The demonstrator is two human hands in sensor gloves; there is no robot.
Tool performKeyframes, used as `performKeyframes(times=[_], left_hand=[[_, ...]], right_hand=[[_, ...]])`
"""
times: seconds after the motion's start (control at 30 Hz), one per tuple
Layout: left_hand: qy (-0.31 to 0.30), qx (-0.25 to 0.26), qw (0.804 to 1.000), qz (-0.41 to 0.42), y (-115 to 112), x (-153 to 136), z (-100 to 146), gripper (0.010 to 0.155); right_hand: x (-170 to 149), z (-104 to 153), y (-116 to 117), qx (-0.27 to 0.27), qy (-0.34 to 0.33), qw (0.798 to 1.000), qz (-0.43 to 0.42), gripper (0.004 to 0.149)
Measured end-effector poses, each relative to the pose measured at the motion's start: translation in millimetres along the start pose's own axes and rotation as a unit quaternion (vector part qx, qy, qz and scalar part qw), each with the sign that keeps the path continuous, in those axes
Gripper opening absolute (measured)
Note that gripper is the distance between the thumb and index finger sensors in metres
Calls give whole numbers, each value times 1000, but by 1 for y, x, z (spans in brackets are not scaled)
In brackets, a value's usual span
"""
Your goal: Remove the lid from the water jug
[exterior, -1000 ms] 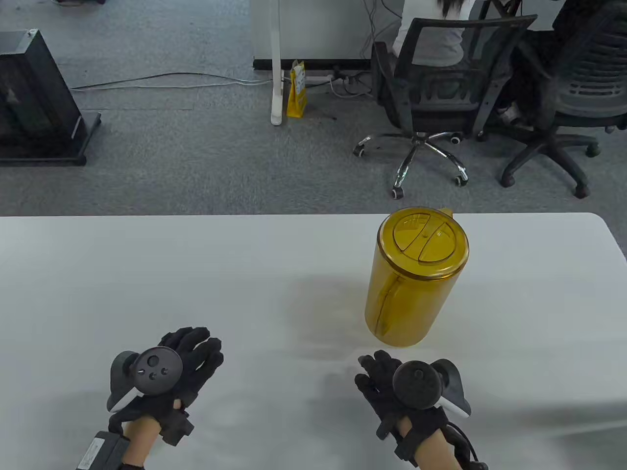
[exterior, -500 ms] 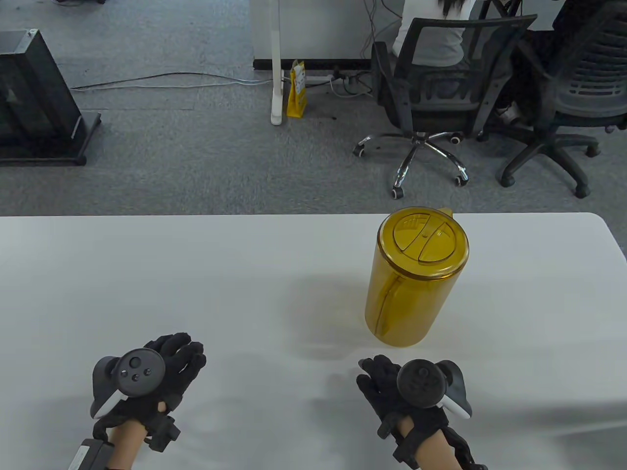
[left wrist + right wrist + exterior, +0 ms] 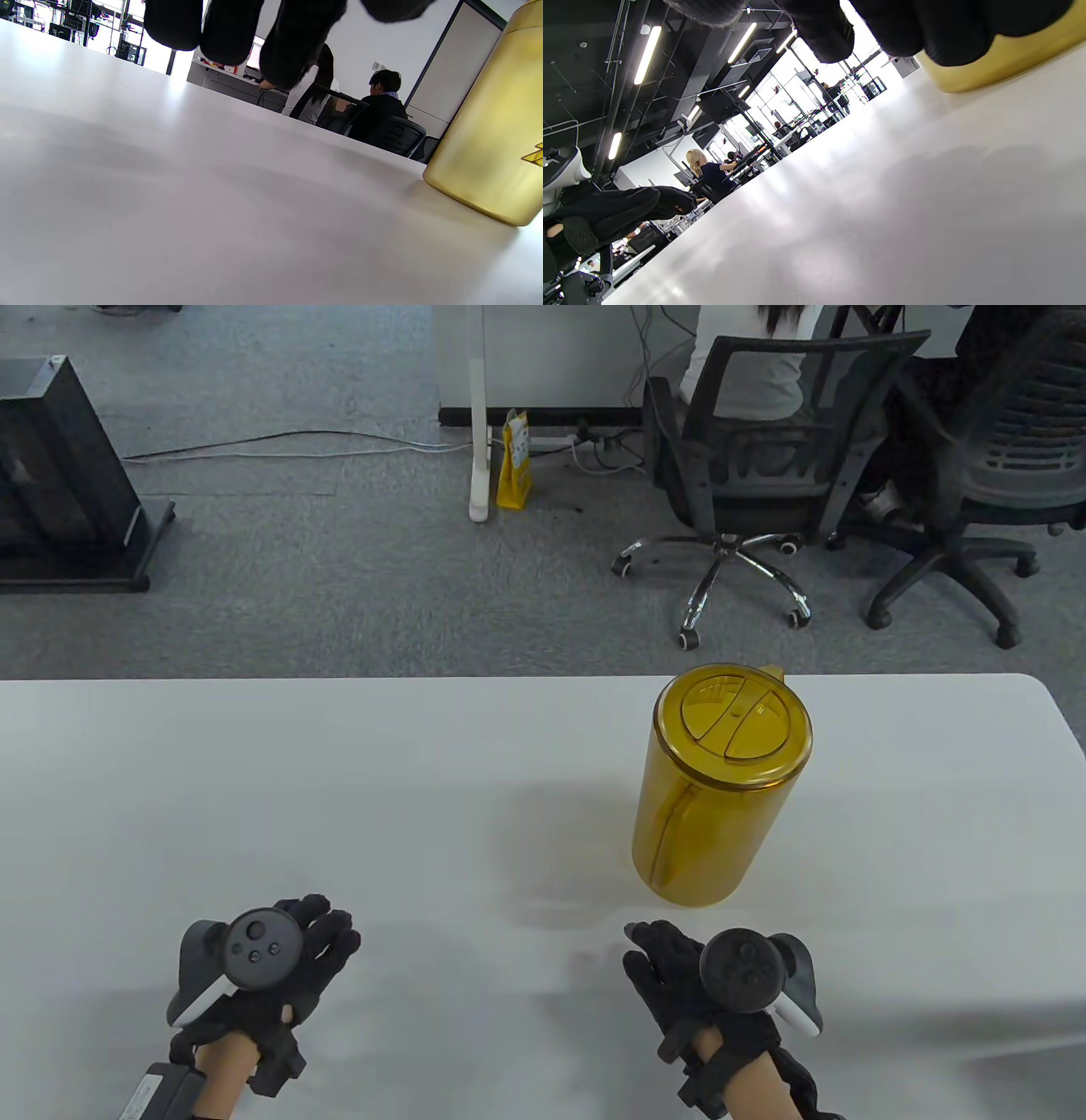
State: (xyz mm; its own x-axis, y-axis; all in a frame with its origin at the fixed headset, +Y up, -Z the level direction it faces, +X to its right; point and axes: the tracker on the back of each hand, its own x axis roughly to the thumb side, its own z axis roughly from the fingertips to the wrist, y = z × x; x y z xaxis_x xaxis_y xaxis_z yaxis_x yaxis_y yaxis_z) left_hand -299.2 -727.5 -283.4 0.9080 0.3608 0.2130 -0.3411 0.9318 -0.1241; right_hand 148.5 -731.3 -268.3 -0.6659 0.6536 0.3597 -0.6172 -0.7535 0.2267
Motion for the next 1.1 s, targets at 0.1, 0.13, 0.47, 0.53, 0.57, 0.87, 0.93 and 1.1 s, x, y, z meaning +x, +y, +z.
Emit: performKeyframes(times=[0.1, 0.13, 0.47, 0.53, 0.57, 0.87, 0.93, 1.1], left_hand=[[4, -4, 1000, 5, -2, -4, -1, 58], [5, -5, 1000, 8, -2, -5, -2, 57], [0, -13, 1000, -2, -3, -2, 0, 58], [-1, -18, 1000, -13, -3, 0, 2, 58], [-5, -14, 1000, -20, -3, 2, 3, 58], [-13, -23, 999, -47, -4, 12, 5, 57], [-12, -19, 999, -29, -3, 11, 5, 57], [1, -20, 1000, 1, -1, 4, 7, 58]], right_hand=[[0, 0, -1, -4, -1, 1000, -1, 69], [0, 1, -1, -6, -2, 1000, 0, 69], [-1, 12, -21, -98, -37, 994, -31, 69], [1, 15, -26, -117, -45, 992, -30, 69], [3, 16, -28, -127, -48, 990, -28, 69], [5, 25, -48, -230, -47, 969, -79, 69], [0, 23, -47, -239, -44, 962, -122, 69], [-7, 21, -49, -259, -29, 952, -161, 70]])
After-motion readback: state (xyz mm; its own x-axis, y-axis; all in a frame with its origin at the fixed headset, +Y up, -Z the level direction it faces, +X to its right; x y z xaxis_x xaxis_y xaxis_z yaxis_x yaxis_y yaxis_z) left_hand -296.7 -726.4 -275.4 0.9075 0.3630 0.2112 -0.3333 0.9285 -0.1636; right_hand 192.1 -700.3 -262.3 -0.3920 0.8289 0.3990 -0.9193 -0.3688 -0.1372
